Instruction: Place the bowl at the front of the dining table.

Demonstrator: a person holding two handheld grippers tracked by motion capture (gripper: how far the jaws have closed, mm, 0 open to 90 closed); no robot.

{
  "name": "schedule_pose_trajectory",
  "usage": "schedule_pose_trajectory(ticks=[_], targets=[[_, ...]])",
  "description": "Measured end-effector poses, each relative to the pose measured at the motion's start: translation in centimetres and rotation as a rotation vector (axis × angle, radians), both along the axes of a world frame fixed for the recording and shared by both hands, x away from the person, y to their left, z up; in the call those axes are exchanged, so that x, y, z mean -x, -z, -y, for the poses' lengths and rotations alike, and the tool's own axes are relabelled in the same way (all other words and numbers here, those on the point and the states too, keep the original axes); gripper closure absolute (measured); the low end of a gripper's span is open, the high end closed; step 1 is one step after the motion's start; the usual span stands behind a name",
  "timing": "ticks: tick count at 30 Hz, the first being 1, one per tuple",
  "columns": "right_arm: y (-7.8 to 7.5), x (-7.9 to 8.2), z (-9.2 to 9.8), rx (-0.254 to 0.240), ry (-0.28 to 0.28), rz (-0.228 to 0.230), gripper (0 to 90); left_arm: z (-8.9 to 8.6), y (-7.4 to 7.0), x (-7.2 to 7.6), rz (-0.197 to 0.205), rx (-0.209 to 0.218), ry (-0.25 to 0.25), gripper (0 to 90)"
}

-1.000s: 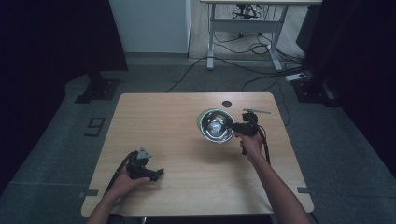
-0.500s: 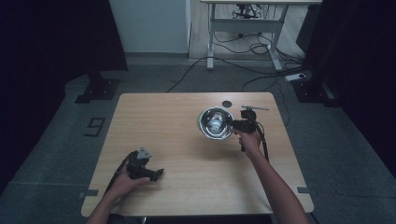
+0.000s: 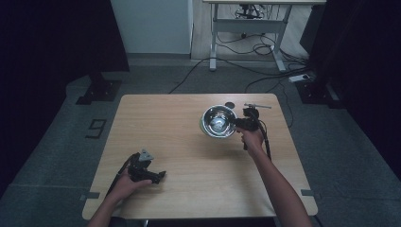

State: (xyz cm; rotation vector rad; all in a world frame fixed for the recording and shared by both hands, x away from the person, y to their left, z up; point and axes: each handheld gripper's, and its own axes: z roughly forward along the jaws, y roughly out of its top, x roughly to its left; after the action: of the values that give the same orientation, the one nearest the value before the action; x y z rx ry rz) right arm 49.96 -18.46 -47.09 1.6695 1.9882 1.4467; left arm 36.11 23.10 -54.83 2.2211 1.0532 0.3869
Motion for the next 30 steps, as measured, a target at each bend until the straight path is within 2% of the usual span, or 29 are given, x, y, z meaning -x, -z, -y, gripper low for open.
schedule_pose_trajectory(ticks=[17,30], targets=[[0.1,-1.3,-0.4,0.021,0.016,-0.010,85.8,0.0,0.0,0.0,0.000,0.000,0.000,0.0],[1.5,-2.5,-0.1,0.016,0.052,-0.039,85.8,0.0,0.0,0.0,-0.001,-0.001,0.000,0.0]])
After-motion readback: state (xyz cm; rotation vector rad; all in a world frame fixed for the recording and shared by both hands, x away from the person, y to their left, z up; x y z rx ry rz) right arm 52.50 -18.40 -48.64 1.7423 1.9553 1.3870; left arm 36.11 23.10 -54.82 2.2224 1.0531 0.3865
